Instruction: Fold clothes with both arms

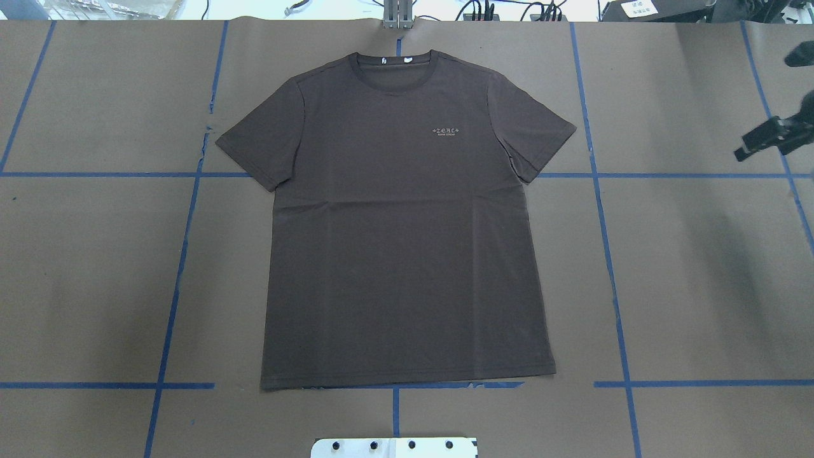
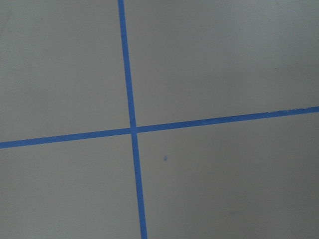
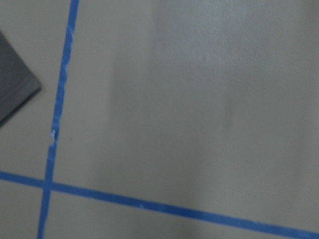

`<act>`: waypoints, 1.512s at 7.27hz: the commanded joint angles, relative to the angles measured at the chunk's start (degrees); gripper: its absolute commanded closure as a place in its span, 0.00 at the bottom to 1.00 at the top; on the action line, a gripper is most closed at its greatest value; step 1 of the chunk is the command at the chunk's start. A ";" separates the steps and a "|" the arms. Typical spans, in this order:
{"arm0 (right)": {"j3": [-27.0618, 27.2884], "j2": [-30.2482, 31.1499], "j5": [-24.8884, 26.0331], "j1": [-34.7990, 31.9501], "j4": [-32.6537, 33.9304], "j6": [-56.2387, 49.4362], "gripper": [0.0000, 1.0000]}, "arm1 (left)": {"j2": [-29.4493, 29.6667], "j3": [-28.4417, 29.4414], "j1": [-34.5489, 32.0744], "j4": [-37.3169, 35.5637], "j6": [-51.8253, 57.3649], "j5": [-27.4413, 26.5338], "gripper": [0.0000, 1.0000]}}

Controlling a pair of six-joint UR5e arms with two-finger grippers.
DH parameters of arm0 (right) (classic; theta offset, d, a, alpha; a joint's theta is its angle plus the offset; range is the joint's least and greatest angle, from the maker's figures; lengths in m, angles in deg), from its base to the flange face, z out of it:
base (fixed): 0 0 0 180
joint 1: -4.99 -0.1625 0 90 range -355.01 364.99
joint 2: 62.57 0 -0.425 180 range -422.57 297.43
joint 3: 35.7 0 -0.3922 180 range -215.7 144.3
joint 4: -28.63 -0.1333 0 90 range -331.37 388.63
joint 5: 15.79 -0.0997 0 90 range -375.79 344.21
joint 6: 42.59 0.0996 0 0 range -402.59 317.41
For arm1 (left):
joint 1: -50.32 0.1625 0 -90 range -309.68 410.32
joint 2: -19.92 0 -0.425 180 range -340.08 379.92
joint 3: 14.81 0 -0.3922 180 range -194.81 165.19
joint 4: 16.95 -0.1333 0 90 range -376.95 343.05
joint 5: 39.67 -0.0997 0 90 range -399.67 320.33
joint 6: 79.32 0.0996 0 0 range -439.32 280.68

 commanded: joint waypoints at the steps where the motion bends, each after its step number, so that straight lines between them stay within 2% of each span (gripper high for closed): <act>1: -7.18 -9.79 7.46 6.76 -4.52 13.78 0.05 | 0.08 -0.36 0.03 0.07 -0.13 0.32 0.00; 2: -10.95 -13.67 7.68 7.47 -4.70 18.88 0.07 | 0.08 -0.36 0.03 0.06 -0.13 0.32 0.00; 3: -13.25 -15.27 8.03 7.74 -5.22 19.80 0.12 | 0.08 -0.27 0.03 0.06 -0.13 0.41 0.00; 4: -16.23 -17.90 8.12 8.35 -5.32 25.03 0.18 | -0.01 -0.36 0.03 0.15 -0.13 0.50 0.00; 6: -22.13 -20.03 8.12 9.14 -10.31 30.16 0.32 | 0.08 -0.01 0.03 0.15 -0.13 0.41 0.00; 8: -22.58 -20.91 8.21 10.19 -10.41 32.29 0.43 | 0.08 -0.01 0.03 0.24 -0.13 0.50 0.00; 11: -22.94 -20.65 8.47 10.29 -10.42 32.20 0.45 | 0.08 -0.10 0.03 0.24 -0.13 0.50 0.00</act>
